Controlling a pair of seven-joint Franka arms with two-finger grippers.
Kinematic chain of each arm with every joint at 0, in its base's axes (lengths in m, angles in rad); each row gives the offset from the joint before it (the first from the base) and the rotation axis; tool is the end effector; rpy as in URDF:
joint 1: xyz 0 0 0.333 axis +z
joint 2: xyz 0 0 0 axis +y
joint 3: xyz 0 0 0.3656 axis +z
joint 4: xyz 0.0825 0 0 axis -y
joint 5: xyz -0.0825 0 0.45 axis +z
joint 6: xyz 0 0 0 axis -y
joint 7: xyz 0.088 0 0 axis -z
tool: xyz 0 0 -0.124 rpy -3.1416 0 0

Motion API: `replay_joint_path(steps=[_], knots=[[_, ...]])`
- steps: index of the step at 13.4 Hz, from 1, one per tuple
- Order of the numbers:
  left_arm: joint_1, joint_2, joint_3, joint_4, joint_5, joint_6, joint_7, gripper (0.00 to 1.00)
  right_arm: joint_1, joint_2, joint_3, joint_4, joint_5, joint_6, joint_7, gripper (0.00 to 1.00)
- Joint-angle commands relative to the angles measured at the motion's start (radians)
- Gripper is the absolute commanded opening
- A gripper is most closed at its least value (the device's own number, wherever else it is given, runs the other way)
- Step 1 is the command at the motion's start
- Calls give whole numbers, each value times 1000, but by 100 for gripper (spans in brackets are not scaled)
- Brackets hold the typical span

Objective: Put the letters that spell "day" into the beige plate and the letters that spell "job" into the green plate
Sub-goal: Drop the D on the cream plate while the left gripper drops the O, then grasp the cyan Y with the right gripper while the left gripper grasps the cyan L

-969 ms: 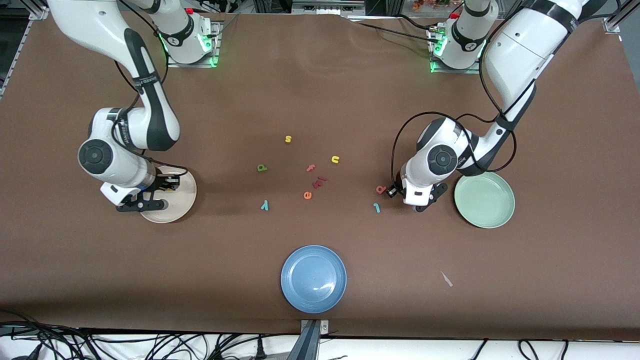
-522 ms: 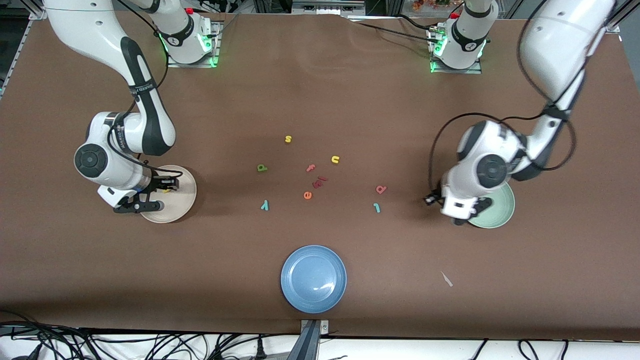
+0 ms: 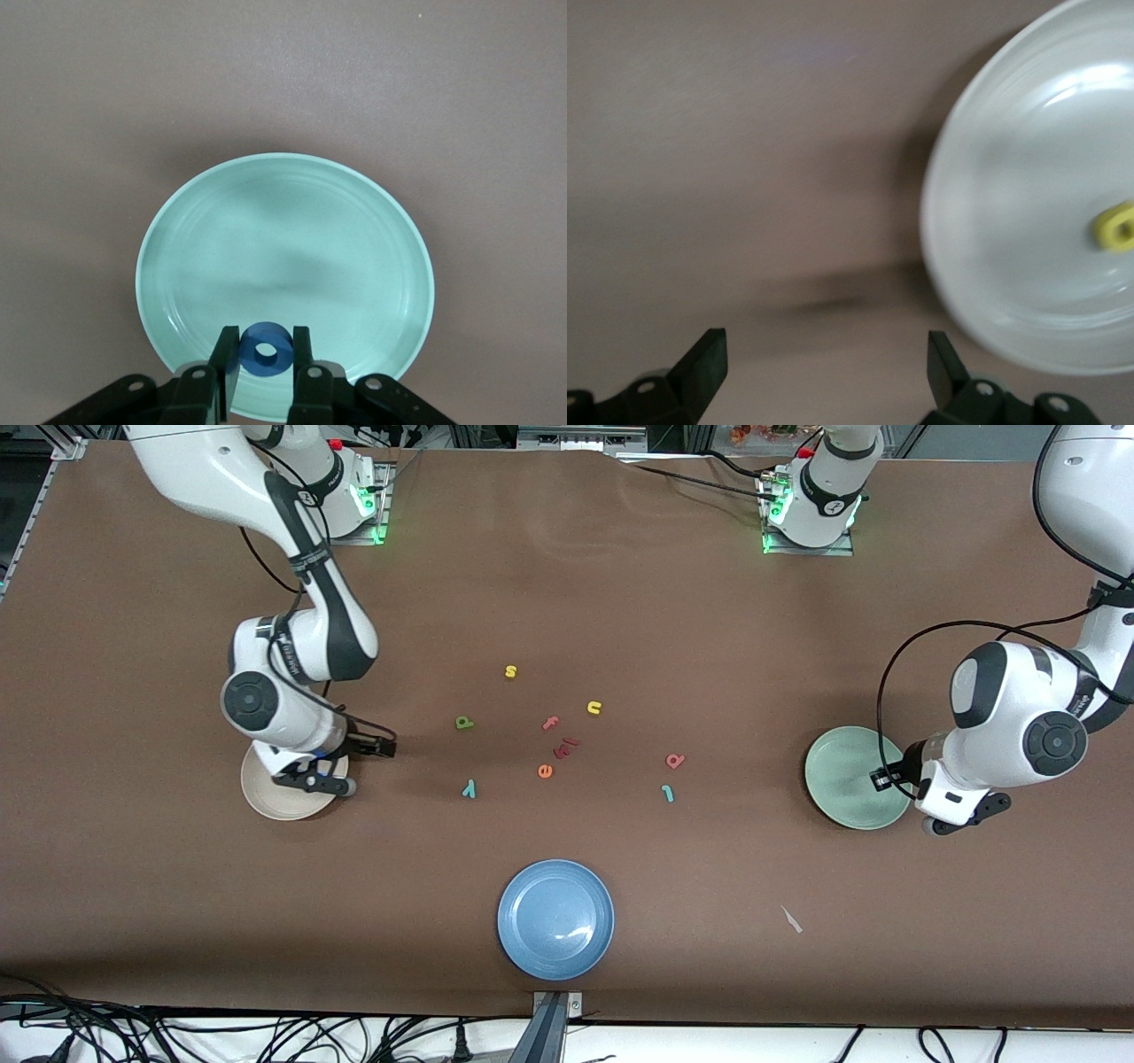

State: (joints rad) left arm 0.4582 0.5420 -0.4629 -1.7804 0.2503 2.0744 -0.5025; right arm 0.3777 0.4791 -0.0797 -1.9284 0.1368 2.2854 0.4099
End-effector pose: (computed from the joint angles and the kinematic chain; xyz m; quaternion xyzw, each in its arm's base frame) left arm 0.7046 0.0350 0.2484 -0.9768 -0.1940 0.0908 0.0080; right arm 0.6454 0.2049 0.2078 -0.9927 0.1001 0.0663 0.0078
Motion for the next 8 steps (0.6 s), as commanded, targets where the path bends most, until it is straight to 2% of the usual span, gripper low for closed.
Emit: replay_joint_path(steps=[1, 3, 4, 5, 6, 8], knots=[[10, 24, 0, 6, 21, 6, 57, 7, 6, -19, 60, -6, 10, 8, 146, 100], [11, 68, 15, 18, 67, 44, 70, 8, 47, -16, 69, -9, 7, 32, 217, 100], [13, 87, 18, 18, 98, 44, 70, 14, 73, -8, 67, -4, 0, 55, 228, 100], [14, 95, 33, 18, 113, 46, 71, 29, 82, 2, 67, 8, -15, 78, 225, 100], [14, 95, 38, 18, 113, 44, 74, 38, 87, 40, 67, 56, -46, 81, 227, 100], [8, 92, 36, 21, 112, 44, 64, 100, 98, 88, 69, 127, -54, 75, 218, 100]])
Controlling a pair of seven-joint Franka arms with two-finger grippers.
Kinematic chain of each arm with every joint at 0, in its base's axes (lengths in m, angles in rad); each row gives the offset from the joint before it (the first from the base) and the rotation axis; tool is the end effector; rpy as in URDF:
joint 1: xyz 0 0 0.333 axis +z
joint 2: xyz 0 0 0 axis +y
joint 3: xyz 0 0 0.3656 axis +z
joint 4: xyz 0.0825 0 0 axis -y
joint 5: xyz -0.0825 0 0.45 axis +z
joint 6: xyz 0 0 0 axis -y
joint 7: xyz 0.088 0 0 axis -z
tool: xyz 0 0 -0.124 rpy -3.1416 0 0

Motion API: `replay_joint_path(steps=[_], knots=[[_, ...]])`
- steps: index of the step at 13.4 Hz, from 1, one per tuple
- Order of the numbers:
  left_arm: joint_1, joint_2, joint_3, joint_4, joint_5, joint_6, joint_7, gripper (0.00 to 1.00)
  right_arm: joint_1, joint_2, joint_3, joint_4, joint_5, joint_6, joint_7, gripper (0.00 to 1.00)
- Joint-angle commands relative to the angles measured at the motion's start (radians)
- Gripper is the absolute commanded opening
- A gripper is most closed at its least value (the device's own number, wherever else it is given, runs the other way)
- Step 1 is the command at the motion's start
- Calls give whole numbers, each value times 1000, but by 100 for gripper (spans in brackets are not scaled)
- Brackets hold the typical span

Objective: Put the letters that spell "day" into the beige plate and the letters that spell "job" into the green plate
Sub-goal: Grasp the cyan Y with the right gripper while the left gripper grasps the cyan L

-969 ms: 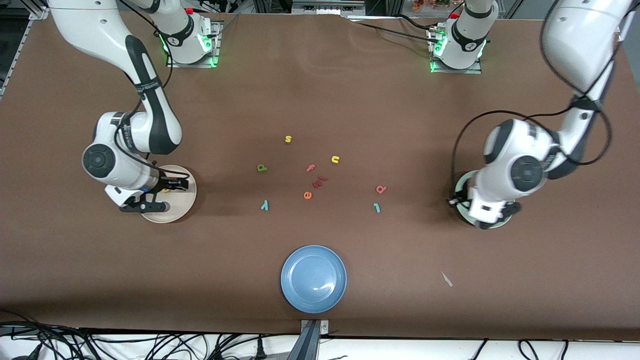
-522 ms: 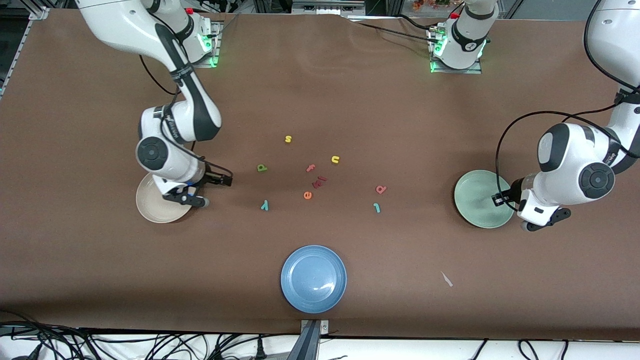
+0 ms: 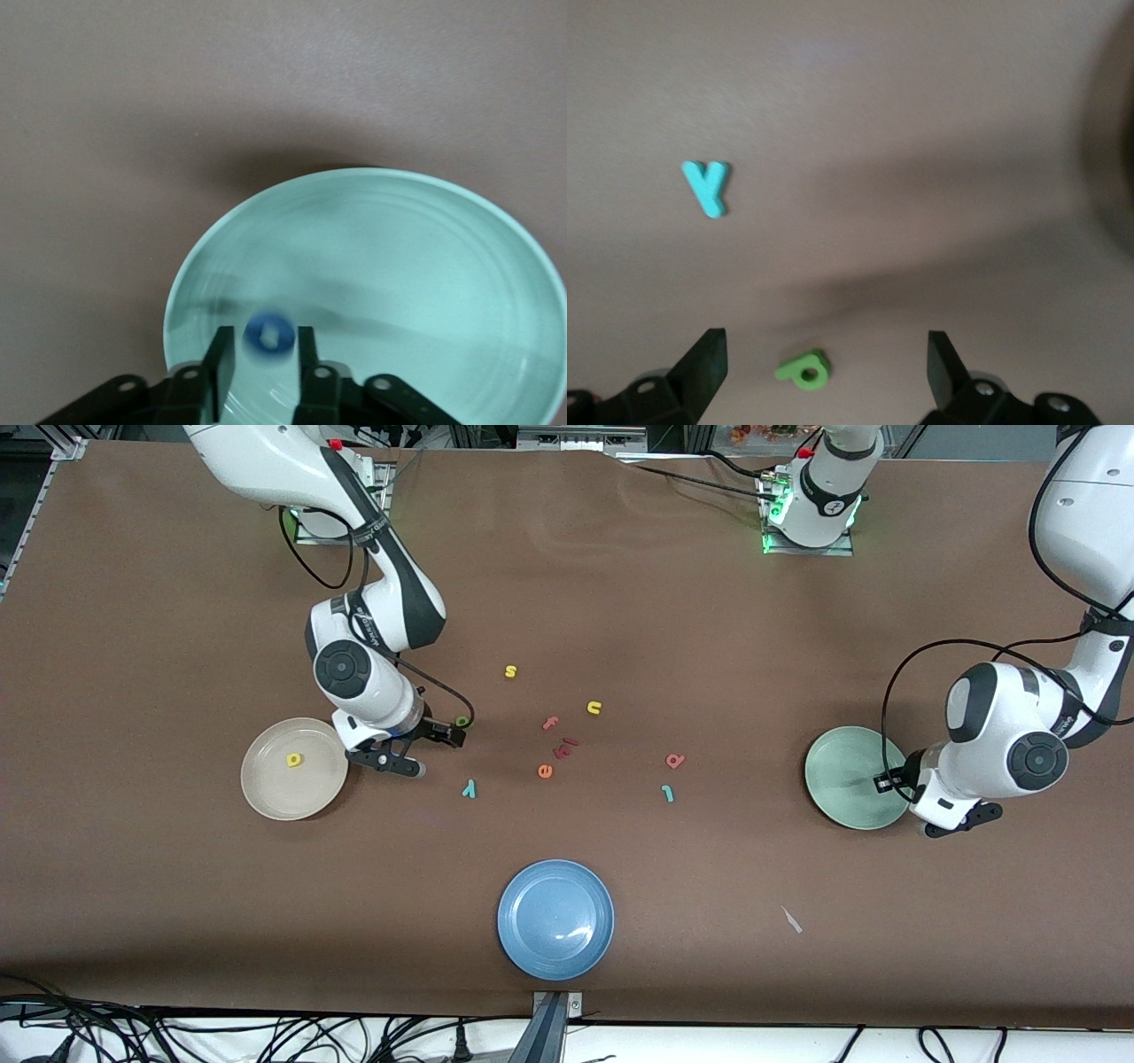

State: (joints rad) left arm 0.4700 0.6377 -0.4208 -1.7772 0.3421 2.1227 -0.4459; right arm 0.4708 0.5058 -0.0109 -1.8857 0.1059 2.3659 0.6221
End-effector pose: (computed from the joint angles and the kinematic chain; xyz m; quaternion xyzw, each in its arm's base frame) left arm 0.6994 0.0708 0.1840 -0.9808 -0.1619 0.1052 0.0291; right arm 0.6272 0.3139 0.2137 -0.9923 0.1184 0.0284 0.0225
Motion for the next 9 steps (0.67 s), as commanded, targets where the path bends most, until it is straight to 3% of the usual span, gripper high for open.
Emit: replay_joint_path(steps=[1, 5, 9], knots=[[-11, -15, -15, 22, 8, -9, -2, 100, 14, 80, 0, 114, -23, -8, -2, 100], [-106, -18, -101, 73, 3, -17, -164, 100, 23, 161, 6, 256, -32, -115, -117, 100], [-272, 9, -107, 79, -67, -3, -403, 100, 29, 221, 6, 309, -41, -137, -251, 100]])
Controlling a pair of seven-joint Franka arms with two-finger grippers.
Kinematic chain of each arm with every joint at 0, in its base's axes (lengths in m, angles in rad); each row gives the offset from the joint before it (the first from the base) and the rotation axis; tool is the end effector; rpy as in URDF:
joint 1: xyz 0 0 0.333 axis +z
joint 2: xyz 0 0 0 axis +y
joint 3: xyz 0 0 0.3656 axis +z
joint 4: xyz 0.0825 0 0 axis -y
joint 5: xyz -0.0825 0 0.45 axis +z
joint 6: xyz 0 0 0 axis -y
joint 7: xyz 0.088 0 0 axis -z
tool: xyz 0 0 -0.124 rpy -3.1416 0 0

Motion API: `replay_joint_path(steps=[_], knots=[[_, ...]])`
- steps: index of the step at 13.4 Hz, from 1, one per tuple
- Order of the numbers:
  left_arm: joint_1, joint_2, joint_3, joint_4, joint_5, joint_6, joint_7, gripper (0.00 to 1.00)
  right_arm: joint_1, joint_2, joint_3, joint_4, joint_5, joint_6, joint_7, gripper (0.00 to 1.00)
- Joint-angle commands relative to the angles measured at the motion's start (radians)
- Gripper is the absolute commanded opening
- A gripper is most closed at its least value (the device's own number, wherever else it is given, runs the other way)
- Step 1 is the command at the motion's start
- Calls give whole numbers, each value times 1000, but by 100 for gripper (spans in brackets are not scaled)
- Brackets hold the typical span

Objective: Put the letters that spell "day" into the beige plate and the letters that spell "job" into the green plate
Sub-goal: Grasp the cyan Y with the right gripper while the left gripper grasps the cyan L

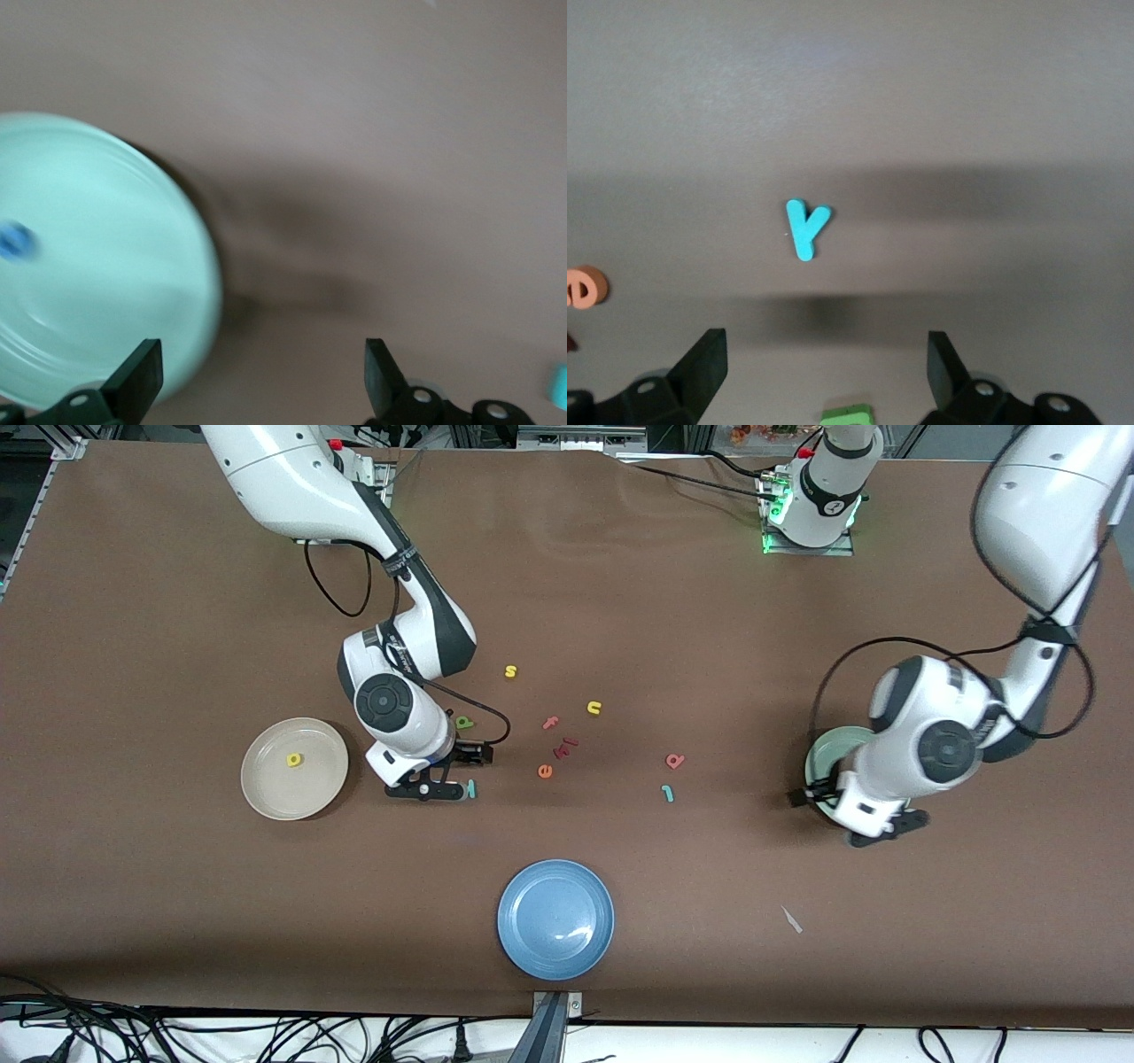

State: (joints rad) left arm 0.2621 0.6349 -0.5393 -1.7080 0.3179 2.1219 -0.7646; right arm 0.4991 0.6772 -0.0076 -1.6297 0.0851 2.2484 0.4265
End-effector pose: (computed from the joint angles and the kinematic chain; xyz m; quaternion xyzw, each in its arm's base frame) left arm 0.7178 -0.1474 0.2362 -0.9809 -0.1840 0.0636 0.0046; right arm 0.6707 0.3637 0.1964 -0.9991 -0.0056 0.0394 0.0139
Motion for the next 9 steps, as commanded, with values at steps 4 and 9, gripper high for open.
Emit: replay_joint_path(steps=[4, 9], knots=[[-213, 123, 15, 146, -46, -2, -196, 96, -1, 94, 3, 85, -27, -12, -86, 99], [-317, 264, 34, 307, -34, 13, -173, 91, -1, 148, 3, 156, -27, 5, -89, 87]])
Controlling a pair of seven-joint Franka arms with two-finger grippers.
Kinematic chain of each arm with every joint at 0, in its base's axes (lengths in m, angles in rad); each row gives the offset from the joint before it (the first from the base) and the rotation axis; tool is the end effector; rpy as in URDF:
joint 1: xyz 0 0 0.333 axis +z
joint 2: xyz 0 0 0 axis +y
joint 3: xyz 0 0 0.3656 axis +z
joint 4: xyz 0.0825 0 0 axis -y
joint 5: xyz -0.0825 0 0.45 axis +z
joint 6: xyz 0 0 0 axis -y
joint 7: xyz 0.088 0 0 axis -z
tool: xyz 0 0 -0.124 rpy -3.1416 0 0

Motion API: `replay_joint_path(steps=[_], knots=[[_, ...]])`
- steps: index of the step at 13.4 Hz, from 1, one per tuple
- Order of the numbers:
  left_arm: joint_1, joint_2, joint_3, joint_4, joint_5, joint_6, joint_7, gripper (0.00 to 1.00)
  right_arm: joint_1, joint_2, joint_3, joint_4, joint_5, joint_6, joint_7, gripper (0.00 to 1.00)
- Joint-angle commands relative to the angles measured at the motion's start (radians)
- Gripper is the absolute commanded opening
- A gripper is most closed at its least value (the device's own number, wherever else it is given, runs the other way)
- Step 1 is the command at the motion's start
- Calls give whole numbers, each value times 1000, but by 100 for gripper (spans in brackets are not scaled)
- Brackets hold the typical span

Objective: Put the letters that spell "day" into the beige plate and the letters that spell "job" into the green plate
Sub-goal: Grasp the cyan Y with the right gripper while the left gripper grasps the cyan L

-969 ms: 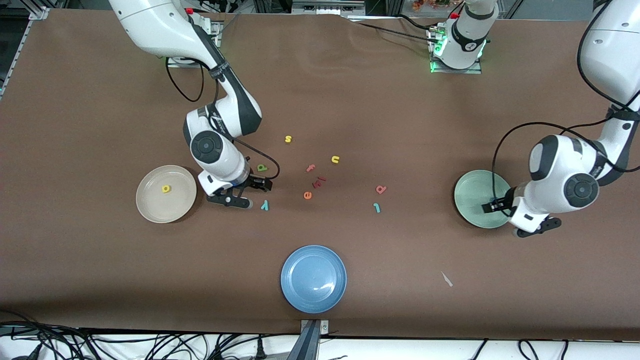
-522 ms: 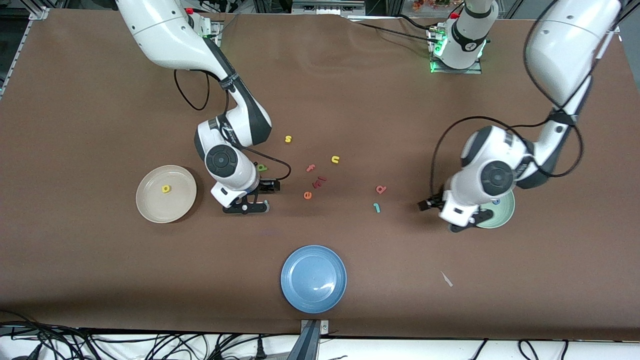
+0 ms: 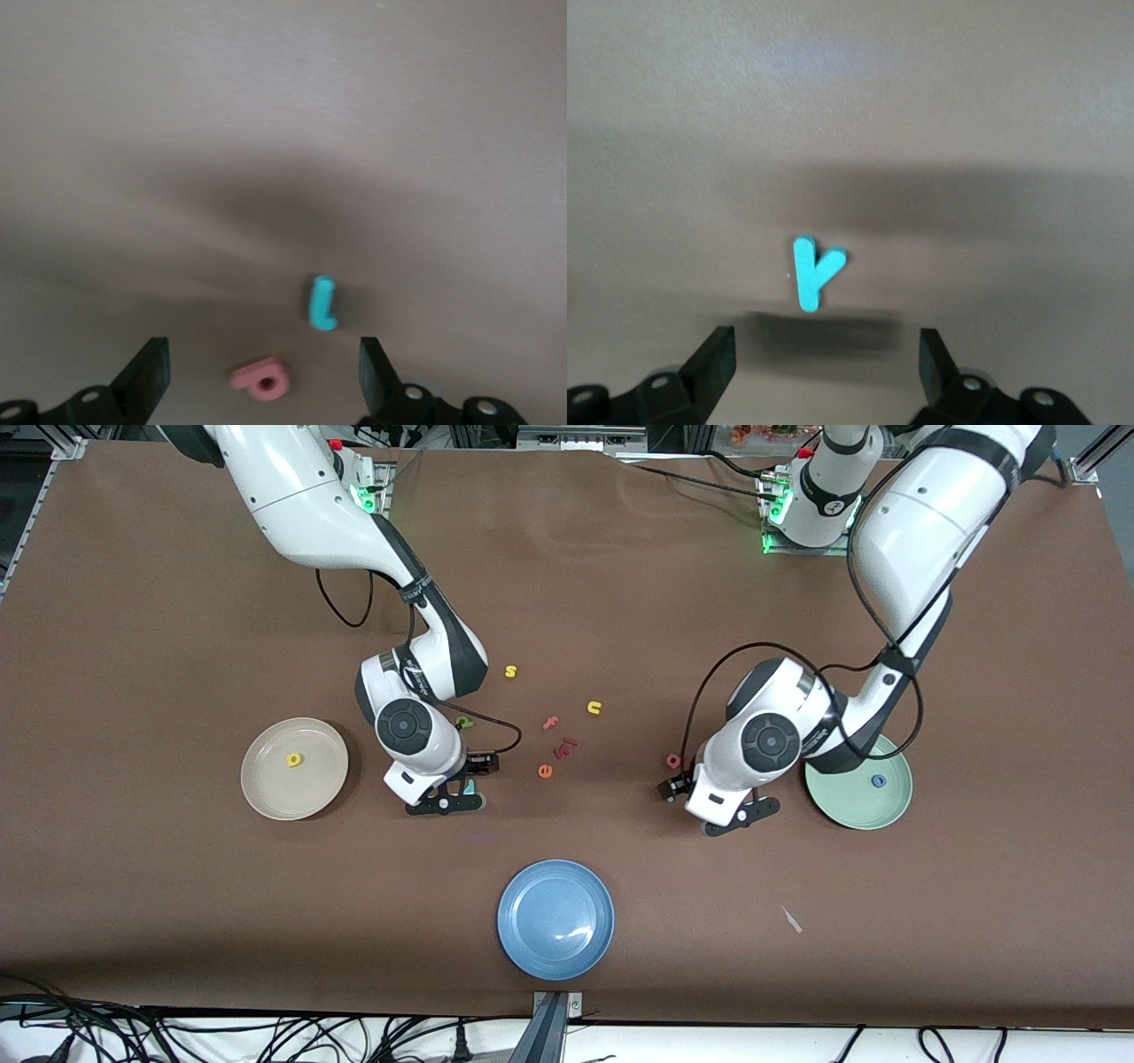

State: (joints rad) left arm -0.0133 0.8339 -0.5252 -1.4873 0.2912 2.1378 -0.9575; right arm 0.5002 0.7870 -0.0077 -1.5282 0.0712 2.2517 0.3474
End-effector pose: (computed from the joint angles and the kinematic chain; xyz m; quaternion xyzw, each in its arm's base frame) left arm 0.7178 -0.3307 0.1955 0.9783 0.1907 -0.0739 0.0320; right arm 0.6891 0.3740 0.1592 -0.9979 -0.0502 0.0388 0.0092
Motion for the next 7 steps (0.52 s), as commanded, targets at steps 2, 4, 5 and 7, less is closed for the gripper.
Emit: replay_joint_path(steps=[2, 4, 5, 7], knots=[[-92, 77, 68, 88, -7, 33, 19, 91, -2, 44, 3, 60, -8, 17, -1, 79], [-120, 80, 102, 88, -7, 34, 23, 87, -6, 49, 3, 66, -8, 17, -5, 72], [-120, 82, 105, 88, -9, 34, 48, 84, -6, 51, 2, 68, -8, 17, -5, 68], [-122, 85, 105, 90, -9, 34, 60, 72, -6, 51, 2, 68, -10, 17, -5, 60]])
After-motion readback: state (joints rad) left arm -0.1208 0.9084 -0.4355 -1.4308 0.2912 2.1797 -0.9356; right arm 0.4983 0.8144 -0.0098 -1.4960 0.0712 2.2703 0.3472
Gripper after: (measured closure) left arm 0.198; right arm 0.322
